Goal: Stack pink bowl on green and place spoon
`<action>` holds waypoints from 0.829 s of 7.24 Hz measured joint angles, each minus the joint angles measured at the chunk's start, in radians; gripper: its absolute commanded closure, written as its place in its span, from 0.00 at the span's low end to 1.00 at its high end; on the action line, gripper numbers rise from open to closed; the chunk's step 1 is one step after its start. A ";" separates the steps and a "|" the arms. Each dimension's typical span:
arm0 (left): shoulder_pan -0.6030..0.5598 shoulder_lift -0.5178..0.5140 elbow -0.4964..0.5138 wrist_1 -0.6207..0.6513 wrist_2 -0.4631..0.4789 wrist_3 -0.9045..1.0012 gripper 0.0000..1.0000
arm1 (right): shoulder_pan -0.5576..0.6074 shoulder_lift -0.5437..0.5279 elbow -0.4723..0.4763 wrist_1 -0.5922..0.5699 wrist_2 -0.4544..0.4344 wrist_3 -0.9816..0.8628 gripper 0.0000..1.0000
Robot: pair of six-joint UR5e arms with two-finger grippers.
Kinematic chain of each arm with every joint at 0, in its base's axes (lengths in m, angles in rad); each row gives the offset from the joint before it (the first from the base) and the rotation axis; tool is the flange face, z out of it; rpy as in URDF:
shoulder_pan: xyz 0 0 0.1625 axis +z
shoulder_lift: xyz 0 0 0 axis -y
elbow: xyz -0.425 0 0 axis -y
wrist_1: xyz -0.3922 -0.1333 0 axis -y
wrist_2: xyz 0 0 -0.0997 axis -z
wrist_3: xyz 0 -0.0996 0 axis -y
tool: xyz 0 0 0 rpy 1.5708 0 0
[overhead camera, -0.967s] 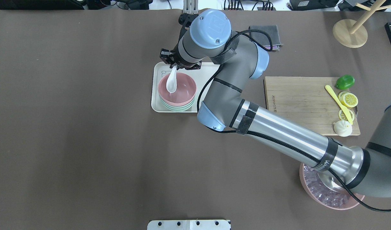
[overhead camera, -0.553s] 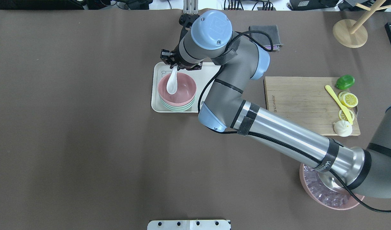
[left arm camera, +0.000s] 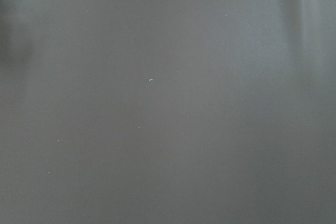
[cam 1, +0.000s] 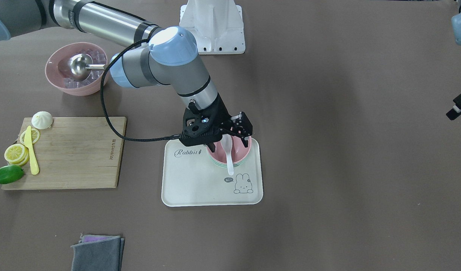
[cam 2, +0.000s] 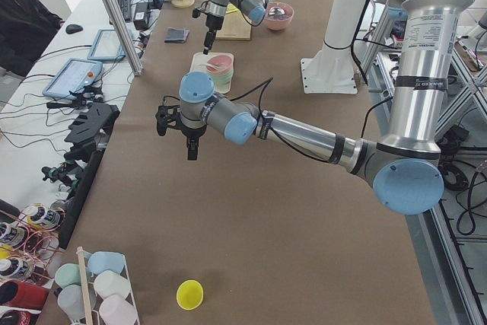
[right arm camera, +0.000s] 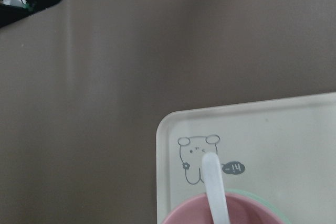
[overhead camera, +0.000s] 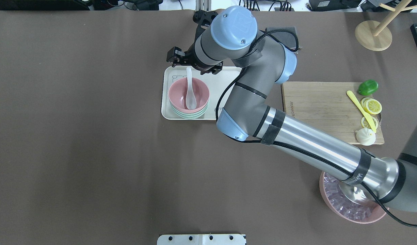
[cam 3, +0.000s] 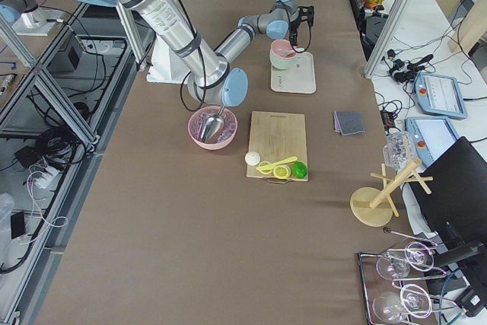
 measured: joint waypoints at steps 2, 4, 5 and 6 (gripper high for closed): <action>-0.019 0.029 0.004 -0.010 0.009 0.028 0.02 | 0.092 -0.211 0.338 -0.248 0.043 -0.156 0.00; -0.092 0.041 0.032 0.005 0.021 0.107 0.02 | 0.232 -0.342 0.468 -0.518 0.065 -0.513 0.00; -0.121 0.050 0.039 0.012 0.023 0.200 0.02 | 0.322 -0.392 0.476 -0.620 0.104 -0.709 0.00; -0.143 0.064 0.048 0.014 0.026 0.305 0.02 | 0.427 -0.452 0.454 -0.674 0.180 -0.884 0.00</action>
